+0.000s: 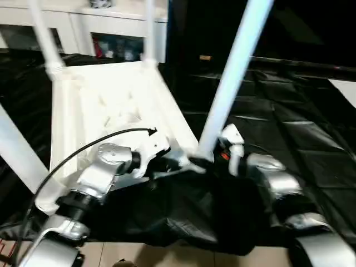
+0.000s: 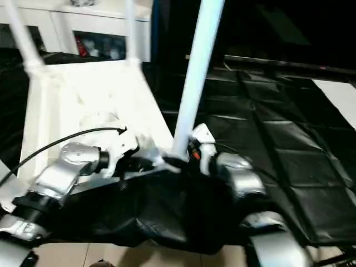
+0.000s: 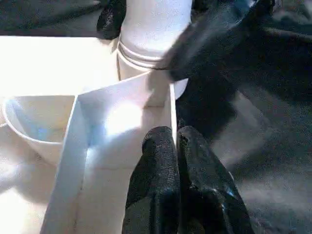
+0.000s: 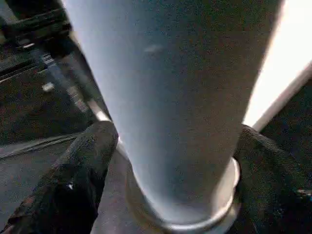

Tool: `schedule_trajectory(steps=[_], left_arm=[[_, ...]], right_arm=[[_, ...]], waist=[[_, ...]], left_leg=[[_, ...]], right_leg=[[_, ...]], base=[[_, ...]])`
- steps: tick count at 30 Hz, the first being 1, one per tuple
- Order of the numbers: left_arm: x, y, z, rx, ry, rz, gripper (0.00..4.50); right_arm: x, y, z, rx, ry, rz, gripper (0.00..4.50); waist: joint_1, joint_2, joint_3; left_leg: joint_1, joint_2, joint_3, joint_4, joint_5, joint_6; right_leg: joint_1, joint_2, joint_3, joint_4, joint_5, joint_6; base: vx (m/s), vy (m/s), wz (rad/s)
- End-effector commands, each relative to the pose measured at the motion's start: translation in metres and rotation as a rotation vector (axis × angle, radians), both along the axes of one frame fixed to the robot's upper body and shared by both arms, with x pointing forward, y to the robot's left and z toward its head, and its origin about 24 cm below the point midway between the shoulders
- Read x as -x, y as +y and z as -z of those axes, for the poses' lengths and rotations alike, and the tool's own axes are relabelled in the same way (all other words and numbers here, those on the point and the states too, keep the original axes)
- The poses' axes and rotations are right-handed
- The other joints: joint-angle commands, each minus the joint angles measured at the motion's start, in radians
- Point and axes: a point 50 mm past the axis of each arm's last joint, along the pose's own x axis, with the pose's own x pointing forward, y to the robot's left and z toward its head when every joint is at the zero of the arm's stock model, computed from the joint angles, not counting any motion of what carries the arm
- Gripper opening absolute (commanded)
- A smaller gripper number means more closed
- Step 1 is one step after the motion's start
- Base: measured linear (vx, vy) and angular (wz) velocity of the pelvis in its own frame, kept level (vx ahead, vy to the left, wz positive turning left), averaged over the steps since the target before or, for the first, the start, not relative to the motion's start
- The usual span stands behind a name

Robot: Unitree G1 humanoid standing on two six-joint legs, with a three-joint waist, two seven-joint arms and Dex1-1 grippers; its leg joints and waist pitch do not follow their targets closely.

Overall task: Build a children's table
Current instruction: Rotate leg to tighten

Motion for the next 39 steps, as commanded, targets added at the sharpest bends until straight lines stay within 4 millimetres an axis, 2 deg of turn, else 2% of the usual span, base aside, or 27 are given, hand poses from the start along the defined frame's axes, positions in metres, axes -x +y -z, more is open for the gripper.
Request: schedule_trajectory(steps=[1, 4, 5, 8, 13, 17, 19, 22, 23, 24, 25, 26, 27, 29, 31, 32, 34, 39], left_arm=[[-0.001, -0.014, -0.018, 0.078, -0.068, 0.098, 0.0], [-0.001, -0.006, -0.017, 0.067, -0.041, 0.114, 0.0], [-0.001, -0.006, -0.017, 0.066, -0.041, 0.115, 0.0], [-0.002, 0.0, -0.017, 0.045, -0.041, 0.116, 0.0], [-0.002, 0.006, -0.018, 0.042, -0.032, 0.126, 0.0], [-0.001, 0.006, -0.017, 0.042, -0.026, 0.131, 0.0], [-0.001, 0.002, -0.016, 0.055, -0.027, 0.117, 0.0], [-0.002, -0.003, -0.016, 0.062, -0.04, 0.087, 0.0], [-0.006, -0.011, -0.015, 0.066, -0.058, 0.026, 0.0], [-0.007, -0.012, -0.015, 0.065, -0.061, 0.018, 0.0], [-0.009, -0.015, -0.014, 0.061, -0.07, -0.014, 0.0], [-0.009, -0.016, -0.014, 0.061, -0.072, -0.021, 0.0], [-0.01, -0.019, -0.013, 0.062, -0.076, -0.037, 0.0], [-0.013, -0.028, -0.013, 0.065, -0.089, -0.077, 0.0], [-0.014, -0.035, -0.012, 0.068, -0.099, -0.106, 0.0], [-0.015, -0.038, -0.012, 0.071, -0.105, -0.129, 0.0], [-0.016, -0.043, -0.012, 0.072, -0.113, -0.159, 0.0], [-0.015, -0.053, -0.013, 0.071, -0.132, -0.184, 0.0]], right_arm=[[0.015, 0.004, 0.01, 0.0, 0.094, -0.139, 3.79], [0.017, -0.001, 0.011, 0.023, 0.114, -0.177, 3.44], [0.017, -0.001, 0.011, 0.023, 0.114, -0.178, 3.41], [0.018, -0.002, 0.012, 0.037, 0.12, -0.196, 3.08], [0.021, 0.002, 0.011, 0.007, 0.136, -0.234, 2.71], [0.023, 0.004, 0.013, 0.007, 0.145, -0.243, 2.63], [0.024, 0.008, 0.015, -0.011, 0.14, -0.215, 2.62], [0.02, 0.014, 0.016, -0.028, 0.112, -0.132, 2.61], [0.012, 0.022, 0.02, -0.023, 0.097, 0.032, 2.61], [0.01, 0.023, 0.02, -0.022, 0.098, 0.052, 2.61], [0.006, 0.026, 0.022, -0.019, 0.105, 0.133, 2.61], [0.005, 0.027, 0.023, -0.018, 0.106, 0.155, 2.61], [0.003, 0.029, 0.025, -0.015, 0.111, 0.207, 2.61], [0.0, 0.036, 0.03, -0.013, 0.117, 0.307, 2.61], [-0.002, 0.044, 0.032, -0.017, 0.13, 0.382, 2.6], [-0.004, 0.049, 0.032, -0.017, 0.134, 0.425, 2.6], [-0.007, 0.054, 0.033, -0.005, 0.133, 0.5, 2.6], [-0.013, 0.065, 0.029, 0.026, 0.071, 0.568, 2.6]], waist=[[-0.002, 0.012, -0.058], [0.008, 0.012, -0.057], [0.008, 0.009, -0.056], [0.01, 0.009, -0.056], [0.012, 0.011, -0.057], [0.012, 0.012, -0.059], [0.013, 0.015, -0.058], [0.01, 0.012, -0.058], [0.007, 0.015, -0.056], [0.003, 0.015, -0.053], [-0.002, 0.014, -0.05], [-0.005, 0.013, -0.05], [-0.007, 0.012, -0.051], [-0.021, 0.012, -0.048], [-0.027, 0.012, -0.047], [-0.029, 0.012, -0.047], [-0.035, 0.013, -0.048], [-0.045, 0.014, -0.049]], left_leg=[[0.012, 0.008, 0.013, -0.059, -0.252, 0.042], [0.012, 0.01, 0.014, -0.06, -0.272, 0.028], [0.013, 0.01, 0.014, -0.06, -0.275, 0.025], [0.013, 0.01, 0.012, -0.062, -0.292, 0.013], [0.012, 0.01, 0.012, -0.062, -0.271, 0.012], [0.011, 0.01, 0.013, -0.061, -0.259, 0.012], [0.013, 0.01, 0.013, -0.061, -0.272, 0.01], [0.012, 0.008, 0.011, -0.064, -0.284, 0.002], [0.014, 0.009, 0.01, -0.066, -0.298, -0.006], [0.015, 0.008, 0.01, -0.067, -0.314, -0.011], [0.013, 0.005, 0.006, -0.07, -0.347, -0.026], [0.014, 0.005, 0.004, -0.07, -0.358, -0.033], [0.019, 0.005, 0.003, -0.069, -0.375, -0.034], [0.014, 0.003, -0.001, -0.07, -0.395, -0.036], [0.015, 0.003, -0.004, -0.071, -0.407, -0.038], [0.014, 0.002, -0.005, -0.071, -0.413, -0.036], [0.019, 0.002, -0.005, -0.07, -0.426, -0.037], [0.015, 0.001, -0.004, -0.07, -0.429, -0.028]], right_leg=[[0.049, -0.032, 0.034, -0.063, -0.126, -0.236], [0.047, -0.037, 0.034, -0.064, -0.176, -0.227], [0.046, -0.037, 0.034, -0.066, -0.187, -0.225], [0.043, -0.04, 0.035, -0.069, -0.231, -0.211], [0.045, -0.038, 0.035, -0.065, -0.207, -0.21], [0.046, -0.038, 0.034, -0.062, -0.175, -0.221], [0.044, -0.038, 0.034, -0.064, -0.182, -0.221], [0.045, -0.039, 0.034, -0.065, -0.202, -0.214], [0.041, -0.041, 0.036, -0.068, -0.232, -0.207], [0.038, -0.04, 0.037, -0.072, -0.256, -0.202], [0.04, -0.043, 0.034, -0.077, -0.332, -0.181], [0.04, -0.044, 0.034, -0.081, -0.367, -0.169], [0.035, -0.047, 0.034, -0.088, -0.409, -0.154], [0.034, -0.046, 0.032, -0.093, -0.462, -0.134], [0.031, -0.047, 0.03, -0.099, -0.491, -0.118], [0.032, -0.046, 0.029, -0.099, -0.498, -0.115], [0.024, -0.045, 0.03, -0.101, -0.496, -0.115], [0.024, -0.042, 0.03, -0.101, -0.465, -0.118]], base=[[0.0, 0.0, 0.0], [0.0, 0.0, 0.0], [0.0, 0.0, 0.0], [0.0, 0.0, 0.0], [0.0, 0.0, 0.0], [0.0, 0.0, 0.0], [0.0, 0.0, 0.0], [0.0, 0.0, 0.0], [0.0, 0.0, 0.0], [0.0, 0.0, 0.0], [0.0, 0.0, 0.0], [0.0, 0.0, 0.0], [0.0, 0.0, 0.0], [0.0, 0.0, 0.0], [0.0, 0.0, 0.0], [0.0, 0.0, 0.0], [0.0, 0.0, 0.0], [0.0, 0.0, 0.0]])
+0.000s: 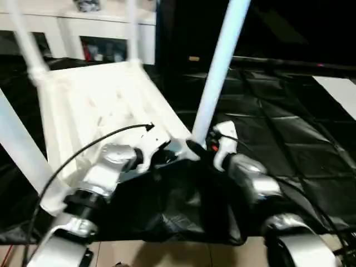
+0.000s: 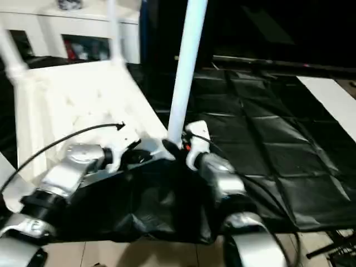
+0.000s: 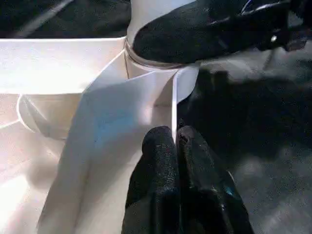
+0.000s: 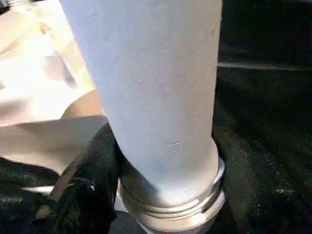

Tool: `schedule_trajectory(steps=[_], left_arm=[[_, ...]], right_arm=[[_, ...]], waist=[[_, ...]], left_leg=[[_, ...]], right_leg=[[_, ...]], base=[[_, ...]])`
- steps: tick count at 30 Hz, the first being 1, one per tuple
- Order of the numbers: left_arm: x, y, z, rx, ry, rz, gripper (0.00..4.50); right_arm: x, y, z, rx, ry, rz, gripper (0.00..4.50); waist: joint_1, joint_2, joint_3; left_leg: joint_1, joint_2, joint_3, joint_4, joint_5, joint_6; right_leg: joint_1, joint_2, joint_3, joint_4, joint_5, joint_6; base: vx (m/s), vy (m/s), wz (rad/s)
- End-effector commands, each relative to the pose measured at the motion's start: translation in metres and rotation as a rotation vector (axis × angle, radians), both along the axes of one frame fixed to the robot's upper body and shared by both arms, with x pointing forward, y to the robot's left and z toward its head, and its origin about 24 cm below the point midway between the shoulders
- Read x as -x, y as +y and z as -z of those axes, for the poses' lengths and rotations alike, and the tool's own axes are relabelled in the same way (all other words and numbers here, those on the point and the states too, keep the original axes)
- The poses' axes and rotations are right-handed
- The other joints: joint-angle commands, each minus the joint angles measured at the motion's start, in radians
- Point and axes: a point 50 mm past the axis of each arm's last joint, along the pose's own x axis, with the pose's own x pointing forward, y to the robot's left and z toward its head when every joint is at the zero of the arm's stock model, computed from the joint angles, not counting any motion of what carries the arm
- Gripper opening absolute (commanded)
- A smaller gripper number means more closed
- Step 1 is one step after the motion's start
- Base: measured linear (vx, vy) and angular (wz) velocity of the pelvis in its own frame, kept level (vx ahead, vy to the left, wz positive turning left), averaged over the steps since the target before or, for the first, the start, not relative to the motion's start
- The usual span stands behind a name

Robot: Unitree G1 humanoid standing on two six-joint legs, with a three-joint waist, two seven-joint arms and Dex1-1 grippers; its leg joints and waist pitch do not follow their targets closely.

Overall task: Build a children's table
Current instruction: Rotate leg to tighten

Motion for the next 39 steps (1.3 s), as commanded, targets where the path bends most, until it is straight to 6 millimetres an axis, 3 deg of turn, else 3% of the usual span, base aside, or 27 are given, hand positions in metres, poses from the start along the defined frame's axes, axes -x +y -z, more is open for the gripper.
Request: schedule_trajectory(steps=[1, 8, 11, 12, 16, 20, 22, 27, 33, 39], left_arm=[[0.006, -0.04, -0.019, 0.092, -0.054, 0.161, 0.0], [0.009, -0.027, -0.018, 0.07, -0.044, 0.224, 0.0], [0.012, -0.02, -0.017, 0.051, -0.023, 0.264, 0.0], [0.013, -0.016, -0.017, 0.042, -0.016, 0.279, 0.0], [0.016, -0.007, -0.015, 0.024, 0.013, 0.314, 0.0], [0.02, 0.004, -0.016, 0.021, 0.041, 0.378, 0.0], [0.024, 0.006, -0.019, 0.046, 0.049, 0.431, 0.0], [0.027, 0.008, -0.02, 0.054, 0.068, 0.472, 0.0], [0.027, 0.013, -0.021, 0.044, 0.076, 0.479, 0.0], [0.026, 0.016, -0.022, 0.043, 0.078, 0.475, 0.0]], right_arm=[[0.01, 0.019, 0.014, 0.064, 0.053, -0.084, 2.95], [0.011, 0.012, 0.007, 0.005, 0.04, -0.273, 3.73], [0.016, 0.003, 0.007, 0.077, 0.022, -0.412, 3.82], [0.018, -0.002, 0.007, 0.089, 0.019, -0.465, 3.82], [0.025, -0.014, 0.004, 0.089, -0.001, -0.611, 3.82], [0.035, -0.026, 0.001, 0.074, 0.018, -0.782, 3.82], [0.038, -0.029, -0.001, 0.052, 0.033, -0.829, 3.82], [0.042, -0.031, -0.001, 0.037, 0.056, -0.879, 3.82], [0.046, -0.031, -0.001, 0.028, 0.075, -0.919, 3.38], [0.048, -0.031, -0.001, 0.005, 0.09, -0.928, 2.86]], waist=[[0.006, 0.013, -0.051], [0.014, 0.015, -0.062], [0.017, 0.013, -0.066], [0.018, 0.012, -0.066], [0.024, 0.011, -0.06], [0.041, 0.013, -0.051], [0.044, 0.014, -0.052], [0.05, 0.012, -0.054], [0.061, 0.012, -0.058], [0.063, 0.014, -0.058]], left_leg=[[0.006, 0.002, 0.0, -0.071, -0.421, -0.02], [-0.002, 0.006, 0.009, -0.065, -0.27, 0.017], [-0.006, 0.002, 0.013, -0.055, -0.183, 0.044], [-0.006, 0.002, 0.014, -0.055, -0.177, 0.051], [-0.003, 0.005, 0.017, -0.055, -0.206, 0.065], [0.011, 0.01, 0.015, -0.064, -0.32, 0.031], [0.011, 0.011, 0.014, -0.065, -0.335, 0.023], [0.009, 0.012, 0.014, -0.065, -0.316, 0.012], [0.005, 0.01, 0.015, -0.063, -0.256, 0.014], [0.006, 0.01, 0.016, -0.063, -0.265, 0.01]], right_leg=[[0.024, -0.041, 0.031, -0.099, -0.438, -0.126], [0.042, -0.035, 0.036, -0.068, -0.166, -0.205], [0.051, -0.031, 0.033, -0.051, -0.016, -0.247], [0.052, -0.031, 0.033, -0.051, -0.003, -0.252], [0.05, -0.036, 0.035, -0.057, -0.056, -0.253], [0.038, -0.038, 0.037, -0.075, -0.227, -0.225], [0.039, -0.036, 0.036, -0.075, -0.249, -0.218], [0.039, -0.038, 0.036, -0.071, -0.241, -0.218], [0.044, -0.037, 0.035, -0.062, -0.164, -0.225], [0.044, -0.037, 0.035, -0.063, -0.172, -0.226]], base=[[0.0, 0.0, 0.0], [0.0, 0.0, 0.0], [0.0, 0.0, 0.0], [0.0, 0.0, 0.0], [0.0, 0.0, 0.0], [0.0, 0.0, 0.0], [0.0, 0.0, 0.0], [0.0, 0.0, 0.0], [0.0, 0.0, 0.0], [0.0, 0.0, 0.0]])
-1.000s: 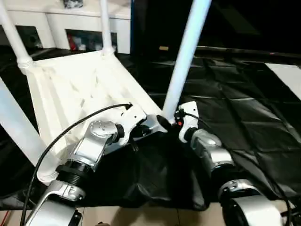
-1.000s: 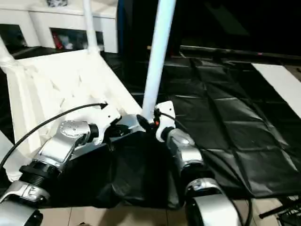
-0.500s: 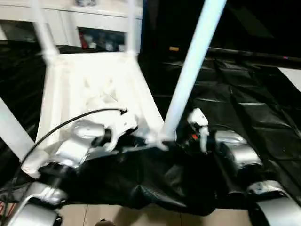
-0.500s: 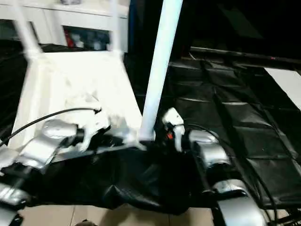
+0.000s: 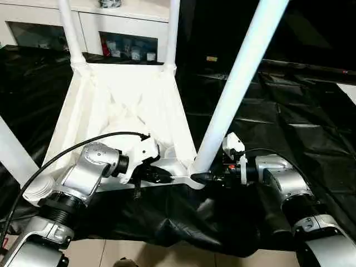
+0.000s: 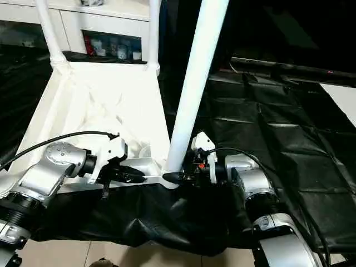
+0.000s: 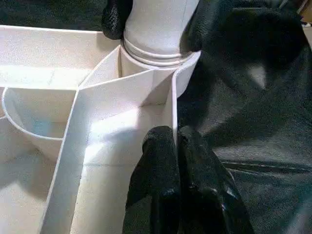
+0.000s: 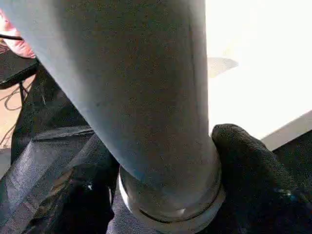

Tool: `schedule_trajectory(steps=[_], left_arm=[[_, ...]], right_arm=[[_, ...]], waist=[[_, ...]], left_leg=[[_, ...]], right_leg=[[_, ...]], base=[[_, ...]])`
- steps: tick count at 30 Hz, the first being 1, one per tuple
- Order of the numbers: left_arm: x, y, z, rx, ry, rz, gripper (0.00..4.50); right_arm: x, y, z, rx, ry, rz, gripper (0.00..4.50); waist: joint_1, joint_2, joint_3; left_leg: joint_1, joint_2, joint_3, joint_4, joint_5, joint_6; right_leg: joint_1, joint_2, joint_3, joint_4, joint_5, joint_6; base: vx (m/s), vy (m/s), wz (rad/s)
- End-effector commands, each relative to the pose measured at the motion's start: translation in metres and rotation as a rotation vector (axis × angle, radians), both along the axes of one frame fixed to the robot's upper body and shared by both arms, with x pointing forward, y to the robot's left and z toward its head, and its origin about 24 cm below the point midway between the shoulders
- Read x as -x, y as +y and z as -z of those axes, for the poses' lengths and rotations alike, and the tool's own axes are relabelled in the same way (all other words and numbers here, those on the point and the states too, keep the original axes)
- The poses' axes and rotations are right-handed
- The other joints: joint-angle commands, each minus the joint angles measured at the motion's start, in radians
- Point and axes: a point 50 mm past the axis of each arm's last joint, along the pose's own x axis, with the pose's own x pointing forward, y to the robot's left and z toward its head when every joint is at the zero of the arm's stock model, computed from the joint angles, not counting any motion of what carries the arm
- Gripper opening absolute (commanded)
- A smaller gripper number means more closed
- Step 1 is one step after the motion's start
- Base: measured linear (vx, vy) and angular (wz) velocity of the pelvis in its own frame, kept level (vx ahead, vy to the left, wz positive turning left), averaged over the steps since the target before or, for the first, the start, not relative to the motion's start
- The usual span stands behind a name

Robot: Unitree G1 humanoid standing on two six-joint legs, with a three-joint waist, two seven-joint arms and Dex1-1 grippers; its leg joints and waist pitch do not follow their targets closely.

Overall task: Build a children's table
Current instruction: Rotate leg to tighten

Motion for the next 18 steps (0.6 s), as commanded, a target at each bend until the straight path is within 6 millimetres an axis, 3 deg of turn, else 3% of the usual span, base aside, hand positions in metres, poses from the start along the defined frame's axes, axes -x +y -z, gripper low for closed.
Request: schedule_trajectory(steps=[1, 6, 9, 13, 15, 18], left_arm=[[-0.002, -0.017, -0.012, 0.053, -0.056, 0.055, 0.0], [-0.011, -0.023, -0.011, 0.051, -0.102, -0.049, 0.0], [-0.02, -0.033, -0.012, 0.046, -0.151, -0.137, 0.0], [-0.026, -0.05, -0.016, 0.07, -0.175, -0.216, 0.0], [-0.026, -0.058, -0.017, 0.082, -0.175, -0.23, 0.0], [-0.024, -0.075, -0.017, 0.108, -0.179, -0.259, 0.0]], right_arm=[[0.014, 0.014, 0.011, 0.001, 0.065, -0.124, 2.77], [0.011, 0.018, 0.017, 0.008, 0.06, 0.007, 2.62], [0.002, 0.024, 0.026, 0.044, 0.05, 0.206, 2.58], [-0.012, 0.032, 0.036, 0.08, 0.072, 0.508, 2.56], [-0.015, 0.036, 0.037, 0.082, 0.084, 0.587, 2.56], [-0.02, 0.051, 0.037, 0.067, 0.095, 0.752, 2.56]], waist=[[-0.002, 0.015, -0.058], [-0.001, 0.016, -0.056], [-0.007, 0.013, -0.05], [-0.032, 0.012, -0.046], [-0.043, 0.014, -0.046], [-0.057, 0.014, -0.048]], left_leg=[[0.015, 0.009, 0.013, -0.064, -0.266, 0.008], [0.017, 0.008, 0.012, -0.065, -0.275, 0.001], [0.02, 0.005, 0.008, -0.07, -0.345, -0.019], [0.018, 0.001, -0.008, -0.074, -0.421, -0.05], [0.011, -0.001, -0.011, -0.076, -0.426, -0.048], [0.017, -0.003, -0.01, -0.071, -0.439, -0.043]], right_leg=[[0.044, -0.038, 0.034, -0.064, -0.174, -0.221], [0.041, -0.039, 0.036, -0.067, -0.19, -0.214], [0.035, -0.043, 0.036, -0.082, -0.322, -0.181], [0.034, -0.051, 0.026, -0.1, -0.532, -0.108], [0.035, -0.049, 0.024, -0.106, -0.547, -0.09], [0.025, -0.046, 0.024, -0.109, -0.532, -0.098]], base=[[0.0, 0.0, 0.0], [0.0, 0.0, 0.0], [0.0, 0.0, 0.0], [-0.04, 0.002, -0.06], [0.0, 0.0, 0.0], [0.0, 0.0, 0.0]])
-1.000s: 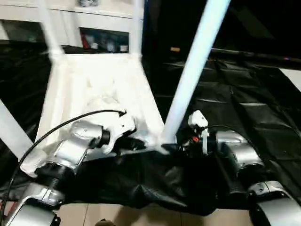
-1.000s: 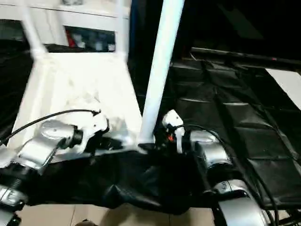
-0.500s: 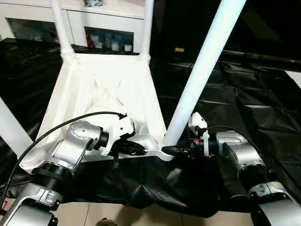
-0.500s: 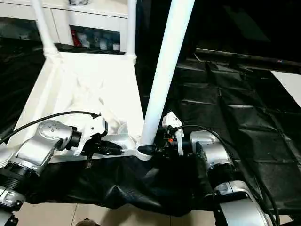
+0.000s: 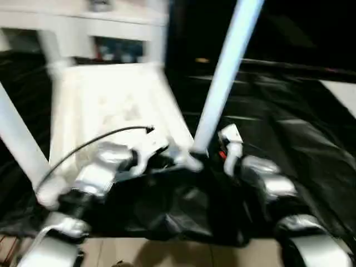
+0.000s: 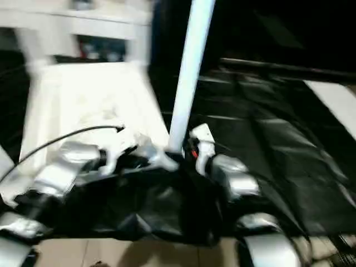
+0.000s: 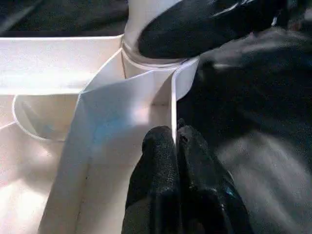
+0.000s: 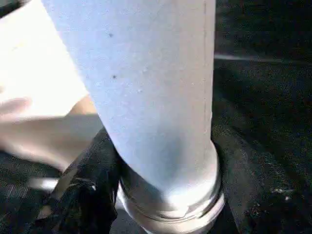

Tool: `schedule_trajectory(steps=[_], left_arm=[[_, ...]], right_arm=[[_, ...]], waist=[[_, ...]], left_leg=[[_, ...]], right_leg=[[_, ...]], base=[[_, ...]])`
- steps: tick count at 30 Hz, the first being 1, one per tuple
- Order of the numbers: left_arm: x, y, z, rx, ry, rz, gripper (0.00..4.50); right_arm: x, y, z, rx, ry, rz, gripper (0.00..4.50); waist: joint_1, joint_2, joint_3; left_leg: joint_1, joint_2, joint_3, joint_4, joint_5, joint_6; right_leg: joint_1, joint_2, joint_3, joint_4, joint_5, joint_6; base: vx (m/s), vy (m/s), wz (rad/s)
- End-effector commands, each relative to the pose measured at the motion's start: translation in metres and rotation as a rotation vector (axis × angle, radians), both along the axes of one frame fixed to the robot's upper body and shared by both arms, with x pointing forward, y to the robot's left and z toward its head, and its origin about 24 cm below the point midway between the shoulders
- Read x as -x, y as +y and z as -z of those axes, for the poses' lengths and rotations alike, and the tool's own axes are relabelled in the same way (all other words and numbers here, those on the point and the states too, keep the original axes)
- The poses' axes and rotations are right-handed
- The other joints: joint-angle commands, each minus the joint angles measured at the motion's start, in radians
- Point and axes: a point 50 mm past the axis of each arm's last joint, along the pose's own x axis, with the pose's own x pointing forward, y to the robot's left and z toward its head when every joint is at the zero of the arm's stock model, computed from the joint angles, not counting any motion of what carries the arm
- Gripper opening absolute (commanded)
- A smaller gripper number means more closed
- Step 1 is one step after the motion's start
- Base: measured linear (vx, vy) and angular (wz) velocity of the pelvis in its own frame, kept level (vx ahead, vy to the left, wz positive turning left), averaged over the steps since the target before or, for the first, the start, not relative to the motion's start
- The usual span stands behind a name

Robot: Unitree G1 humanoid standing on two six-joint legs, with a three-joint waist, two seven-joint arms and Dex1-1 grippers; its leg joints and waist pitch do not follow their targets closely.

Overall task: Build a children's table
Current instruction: Rotate leg to tighten

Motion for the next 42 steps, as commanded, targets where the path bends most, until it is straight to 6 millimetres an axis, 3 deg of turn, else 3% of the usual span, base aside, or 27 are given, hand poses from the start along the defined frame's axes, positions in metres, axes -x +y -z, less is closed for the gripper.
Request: schedule_trajectory(steps=[1, 3, 5, 10, 12, 14, 17, 19, 20, 22, 28, 31, 42], left_arm=[[0.003, -0.044, -0.027, 0.107, -0.091, 0.138, 0.0], [0.006, -0.047, -0.025, 0.108, -0.086, 0.154, 0.0], [0.008, -0.047, -0.022, 0.102, -0.084, 0.157, 0.0], [0.006, -0.041, -0.02, 0.088, -0.092, 0.136, 0.0], [0.004, -0.033, -0.019, 0.06, -0.114, 0.129, 0.0], [0.002, -0.03, -0.019, 0.051, -0.117, 0.121, 0.0], [0.001, -0.026, -0.019, 0.047, -0.119, 0.116, 0.0], [0.001, -0.024, -0.019, 0.046, -0.119, 0.115, 0.0], [0.001, -0.023, -0.019, 0.046, -0.119, 0.115, 0.0], [0.002, -0.02, -0.018, 0.045, -0.115, 0.133, 0.0], [0.003, -0.013, -0.017, 0.035, -0.111, 0.15, 0.0], [0.003, -0.012, -0.017, 0.032, -0.108, 0.158, 0.0], [0.018, -0.01, -0.016, 0.046, -0.057, 0.323, 0.0]], right_arm=[[0.011, 0.02, 0.021, 0.049, 0.094, 0.009, 2.56], [0.011, 0.029, 0.017, 0.043, 0.056, -0.03, 2.56], [0.012, 0.034, 0.015, 0.036, 0.038, -0.065, 3.26], [0.009, 0.03, 0.011, 0.043, 0.012, -0.091, 3.66], [0.008, 0.01, 0.006, 0.081, -0.034, -0.152, 3.66], [0.008, -0.003, 0.003, 0.096, -0.063, -0.199, 3.66], [0.011, -0.031, -0.002, 0.116, -0.083, -0.246, 3.66], [0.013, -0.049, -0.006, 0.117, -0.09, -0.269, 3.66], [0.017, -0.062, -0.009, 0.12, -0.097, -0.297, 3.66], [0.023, -0.083, -0.014, 0.122, -0.089, -0.345, 3.66], [0.031, -0.108, -0.02, 0.132, -0.08, -0.383, 3.66], [0.032, -0.112, -0.024, 0.12, -0.082, -0.391, 3.66], [0.032, -0.1, -0.031, 0.116, -0.123, -0.45, 3.66]], waist=[[0.002, 0.014, -0.047], [0.001, 0.015, -0.048], [0.002, 0.016, -0.05], [0.01, 0.016, -0.054], [0.013, 0.009, -0.055], [0.022, 0.01, -0.057], [0.035, 0.005, -0.058], [0.042, 0.008, -0.059], [0.044, 0.005, -0.058], [0.047, 0.005, -0.058], [0.044, -0.006, -0.055], [0.044, -0.004, -0.055], [0.051, 0.001, -0.059]], left_leg=[[0.008, -0.001, -0.004, -0.071, -0.445, -0.035], [0.01, 0.001, -0.002, -0.071, -0.45, -0.026], [0.006, 0.002, -0.001, -0.072, -0.438, -0.019], [0.002, 0.004, 0.008, -0.071, -0.36, -0.006], [0.002, 0.004, 0.012, -0.07, -0.335, 0.001], [0.007, 0.007, 0.018, -0.063, -0.304, 0.02], [-0.002, 0.006, 0.018, -0.061, -0.243, 0.036], [0.004, 0.007, 0.021, -0.058, -0.24, 0.044], [-0.003, 0.006, 0.019, -0.059, -0.23, 0.048], [-0.004, 0.006, 0.019, -0.057, -0.226, 0.054], [-0.006, 0.004, 0.019, -0.056, -0.259, 0.055], [-0.004, 0.005, 0.017, -0.056, -0.264, 0.05], [-0.004, 0.007, 0.018, -0.054, -0.21, 0.055]], right_leg=[[0.022, -0.045, 0.025, -0.108, -0.529, -0.103], [0.02, -0.043, 0.027, -0.107, -0.502, -0.109], [0.024, -0.04, 0.029, -0.101, -0.453, -0.122], [0.031, -0.036, 0.035, -0.082, -0.295, -0.173], [0.033, -0.034, 0.035, -0.08, -0.262, -0.178], [0.032, -0.035, 0.038, -0.077, -0.202, -0.195], [0.046, -0.034, 0.036, -0.069, -0.151, -0.199], [0.041, -0.034, 0.038, -0.068, -0.138, -0.206], [0.048, -0.033, 0.037, -0.066, -0.127, -0.206], [0.05, -0.033, 0.036, -0.066, -0.121, -0.205], [0.047, -0.038, 0.033, -0.079, -0.244, -0.183], [0.043, -0.038, 0.032, -0.081, -0.276, -0.178], [0.047, -0.036, 0.033, -0.065, -0.157, -0.213]], base=[[0.0, 0.0, 0.0], [0.0, 0.0, 0.0], [0.0, 0.0, 0.0], [0.0, 0.0, 0.0], [0.0, 0.0, 0.0], [0.0, 0.0, 0.0], [0.0, 0.0, 0.0], [0.0, 0.0, 0.0], [0.0, 0.0, 0.0], [0.0, 0.0, 0.0], [0.0, 0.0, 0.0], [0.0, 0.0, 0.0], [0.0, 0.0, 0.0]])
